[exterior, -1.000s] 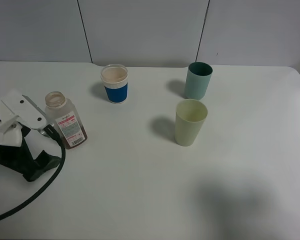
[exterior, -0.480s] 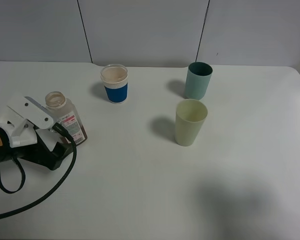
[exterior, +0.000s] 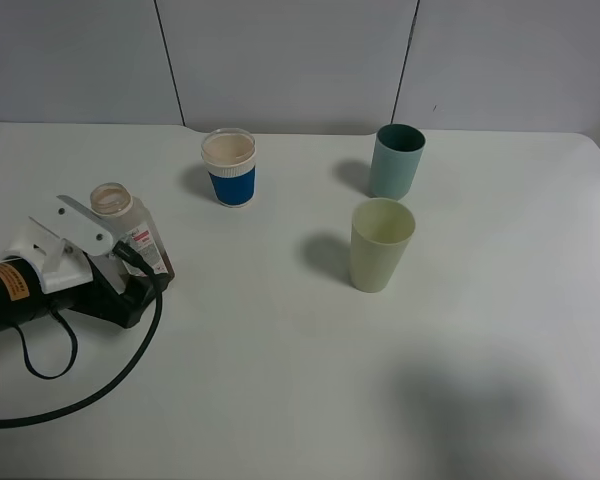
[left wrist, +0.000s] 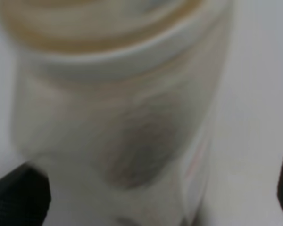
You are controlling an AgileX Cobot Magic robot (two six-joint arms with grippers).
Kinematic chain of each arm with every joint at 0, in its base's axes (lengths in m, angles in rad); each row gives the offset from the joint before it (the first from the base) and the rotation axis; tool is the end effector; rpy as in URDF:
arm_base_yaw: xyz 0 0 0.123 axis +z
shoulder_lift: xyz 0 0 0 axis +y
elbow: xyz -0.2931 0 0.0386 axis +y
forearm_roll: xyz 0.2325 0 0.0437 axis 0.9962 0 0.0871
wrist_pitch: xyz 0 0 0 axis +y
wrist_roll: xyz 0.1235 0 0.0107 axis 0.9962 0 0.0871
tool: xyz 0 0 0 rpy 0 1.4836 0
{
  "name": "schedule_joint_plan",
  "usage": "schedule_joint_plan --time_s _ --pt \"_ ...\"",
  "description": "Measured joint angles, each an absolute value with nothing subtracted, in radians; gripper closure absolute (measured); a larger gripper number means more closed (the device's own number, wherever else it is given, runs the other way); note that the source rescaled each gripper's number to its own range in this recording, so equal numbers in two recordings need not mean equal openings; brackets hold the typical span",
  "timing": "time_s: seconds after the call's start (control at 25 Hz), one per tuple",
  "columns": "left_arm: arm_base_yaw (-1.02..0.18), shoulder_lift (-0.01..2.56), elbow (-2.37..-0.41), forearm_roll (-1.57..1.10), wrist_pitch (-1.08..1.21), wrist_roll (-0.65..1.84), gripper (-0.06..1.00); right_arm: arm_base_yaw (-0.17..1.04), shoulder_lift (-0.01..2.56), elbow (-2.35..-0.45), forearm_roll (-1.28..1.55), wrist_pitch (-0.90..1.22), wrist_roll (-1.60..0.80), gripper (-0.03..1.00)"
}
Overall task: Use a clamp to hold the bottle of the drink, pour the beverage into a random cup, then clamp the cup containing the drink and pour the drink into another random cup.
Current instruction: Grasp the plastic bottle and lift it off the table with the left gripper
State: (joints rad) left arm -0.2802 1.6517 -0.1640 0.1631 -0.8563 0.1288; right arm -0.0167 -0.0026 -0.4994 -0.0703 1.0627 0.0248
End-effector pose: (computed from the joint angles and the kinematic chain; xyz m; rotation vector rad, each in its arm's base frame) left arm 0.2166 -0.0782 0.1195 0.6118 2.0308 -0.1565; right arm -0.0004 -0.0076 0.2546 0.0458 2.0427 -0.0791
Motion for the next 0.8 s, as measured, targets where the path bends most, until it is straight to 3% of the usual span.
schedule_joint_plan --time_s 0.44,0.56,0.64,0.8 --pt "-0.28 1.743 -0.164 0.189 -1.029 0.123 0.0 -0.017 -0.003 -0.499 -0.07 1.063 0.025 -0.03" --pt "-0.28 1.743 -0.164 0.193 -1.042 0.123 0.04 -0.017 -0.003 -0.499 -0.07 1.063 0.025 -0.03" --pt "-0.28 1.743 -0.164 0.197 -1.044 0.123 0.18 -0.017 -0.003 -0.499 -0.07 1.063 0.025 -0.03" --pt "-0.28 1.743 -0.164 0.2 -1.049 0.123 0.93 -0.017 -0.003 -0.499 -0.07 1.063 0.025 -0.03"
